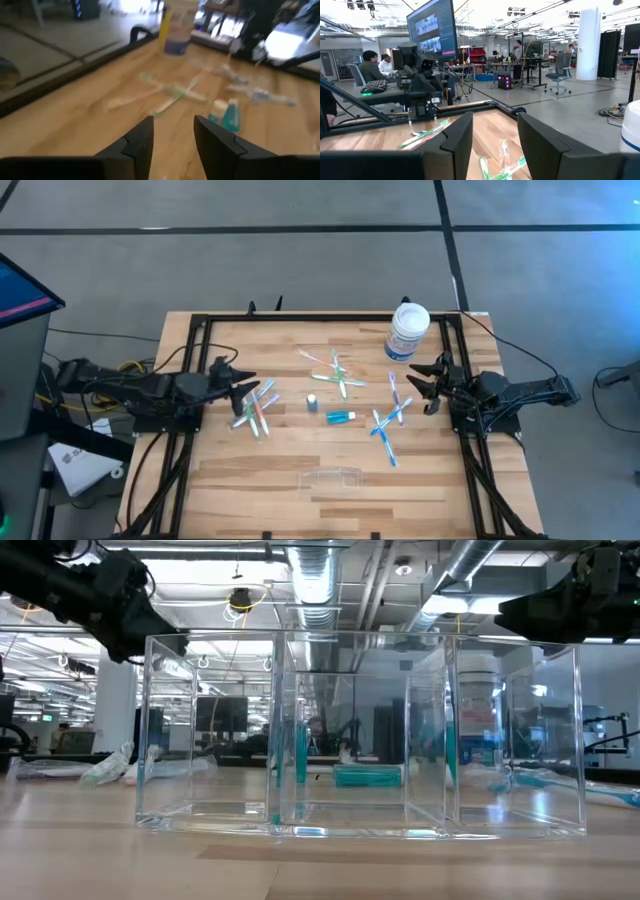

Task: Pick & Place toothbrushing station
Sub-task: Put the green toothbrush into the transparent organizer

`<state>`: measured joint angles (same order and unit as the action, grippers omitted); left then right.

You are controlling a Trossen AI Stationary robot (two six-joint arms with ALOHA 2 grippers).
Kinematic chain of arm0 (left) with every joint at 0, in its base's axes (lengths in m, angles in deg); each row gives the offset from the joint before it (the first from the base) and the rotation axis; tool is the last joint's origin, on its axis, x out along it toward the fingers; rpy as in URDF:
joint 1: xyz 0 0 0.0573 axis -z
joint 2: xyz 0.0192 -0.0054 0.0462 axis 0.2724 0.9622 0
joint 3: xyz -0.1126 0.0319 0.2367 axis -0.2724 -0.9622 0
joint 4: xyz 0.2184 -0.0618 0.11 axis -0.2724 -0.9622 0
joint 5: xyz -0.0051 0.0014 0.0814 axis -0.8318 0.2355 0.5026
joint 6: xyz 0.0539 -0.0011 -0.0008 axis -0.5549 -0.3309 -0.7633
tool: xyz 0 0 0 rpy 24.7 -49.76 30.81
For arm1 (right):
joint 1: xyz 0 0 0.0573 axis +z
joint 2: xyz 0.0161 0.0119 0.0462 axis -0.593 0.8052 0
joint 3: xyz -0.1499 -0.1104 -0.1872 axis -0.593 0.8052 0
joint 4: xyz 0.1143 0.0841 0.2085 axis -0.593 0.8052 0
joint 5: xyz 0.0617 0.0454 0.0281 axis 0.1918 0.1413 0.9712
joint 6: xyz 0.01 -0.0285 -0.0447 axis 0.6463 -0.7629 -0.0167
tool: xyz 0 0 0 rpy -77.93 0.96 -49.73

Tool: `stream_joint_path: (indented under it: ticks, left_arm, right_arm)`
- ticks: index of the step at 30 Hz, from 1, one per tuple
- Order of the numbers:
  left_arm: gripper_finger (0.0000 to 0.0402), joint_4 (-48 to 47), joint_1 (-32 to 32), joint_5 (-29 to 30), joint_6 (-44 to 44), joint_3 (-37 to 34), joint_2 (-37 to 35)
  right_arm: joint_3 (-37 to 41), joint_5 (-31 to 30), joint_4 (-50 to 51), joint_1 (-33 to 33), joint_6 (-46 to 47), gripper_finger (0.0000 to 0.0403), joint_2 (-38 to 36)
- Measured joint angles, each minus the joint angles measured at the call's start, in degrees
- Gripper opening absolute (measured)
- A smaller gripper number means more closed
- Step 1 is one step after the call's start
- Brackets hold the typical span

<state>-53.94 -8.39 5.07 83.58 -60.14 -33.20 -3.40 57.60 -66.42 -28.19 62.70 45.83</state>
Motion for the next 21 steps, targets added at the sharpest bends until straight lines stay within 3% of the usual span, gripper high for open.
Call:
stream_joint_path:
  ticks: [8,21]
  left_arm:
    - [0.0127,-10.8,-0.3,-0.7,8.5,3.2,6.8]
    - [0.0152,-22.6,-8.8,-7.1,25.2,3.5,7.4]
  right_arm:
    - [0.0,0.0,0.0,0.0,0.0,0.0147,0.0]
    - [0.0,0.0,0.0,0.0,0.0,0.0147,0.0]
